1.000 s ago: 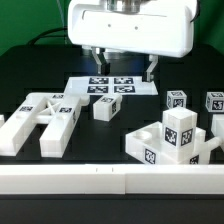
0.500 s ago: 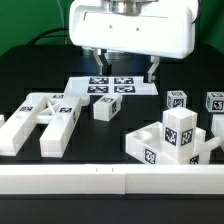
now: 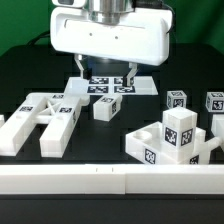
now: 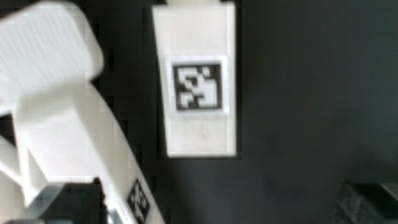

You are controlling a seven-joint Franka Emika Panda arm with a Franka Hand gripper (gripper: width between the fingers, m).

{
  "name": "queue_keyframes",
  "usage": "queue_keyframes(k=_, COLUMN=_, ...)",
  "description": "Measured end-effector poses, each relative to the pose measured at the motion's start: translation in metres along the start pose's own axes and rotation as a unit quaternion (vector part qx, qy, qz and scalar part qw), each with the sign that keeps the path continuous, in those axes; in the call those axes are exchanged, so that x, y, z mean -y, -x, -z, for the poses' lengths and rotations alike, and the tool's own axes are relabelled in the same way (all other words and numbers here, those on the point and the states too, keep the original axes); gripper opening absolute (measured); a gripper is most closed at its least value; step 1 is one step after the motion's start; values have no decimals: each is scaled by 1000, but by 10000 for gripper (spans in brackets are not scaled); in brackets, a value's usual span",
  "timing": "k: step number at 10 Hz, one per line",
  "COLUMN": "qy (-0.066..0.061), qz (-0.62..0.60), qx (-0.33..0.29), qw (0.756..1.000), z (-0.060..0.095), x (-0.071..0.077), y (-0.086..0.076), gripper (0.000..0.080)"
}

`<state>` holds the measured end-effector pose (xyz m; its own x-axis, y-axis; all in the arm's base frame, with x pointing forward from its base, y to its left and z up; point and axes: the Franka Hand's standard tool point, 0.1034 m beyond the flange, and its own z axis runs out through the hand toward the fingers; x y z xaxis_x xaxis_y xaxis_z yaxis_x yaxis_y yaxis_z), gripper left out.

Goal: Assemble chair

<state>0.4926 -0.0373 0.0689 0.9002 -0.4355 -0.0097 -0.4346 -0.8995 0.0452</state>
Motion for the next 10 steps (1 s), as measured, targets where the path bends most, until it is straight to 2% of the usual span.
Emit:
queue_keyframes(k=1, qy=5, qz=2, qx=39, qw=999, z=2, x=-4, y=-1, gripper=649)
queue_keyframes(k=2, qy=5, qz=27, qx=60, qw=998, z=3, x=-10, y=-11, gripper=649)
queue_keyframes(k=3, qy=6, qz=24, qx=100, qw=995, z=2, x=-16, y=-14, gripper=649)
queue_keyframes(k=4, qy=10, qz=21, qx=134, qw=991, z=3, x=-14, y=-17, gripper=649)
queue_keyframes(k=7, qy=26, qz=15, qx=226, qw=974, z=2, x=-24, y=-15, gripper=649)
queue_keyframes(k=8, qy=4, qz=42, qx=224, qw=974, z=1, x=-24, y=-23, gripper=649)
queue_keyframes(k=9, qy=-3, qz=49, qx=219, qw=974, z=2, x=-23, y=-24, gripper=649)
queue_keyframes(k=10, qy=-4, qz=53, qx=212, qw=976, z=2, x=-19, y=-26, gripper=649)
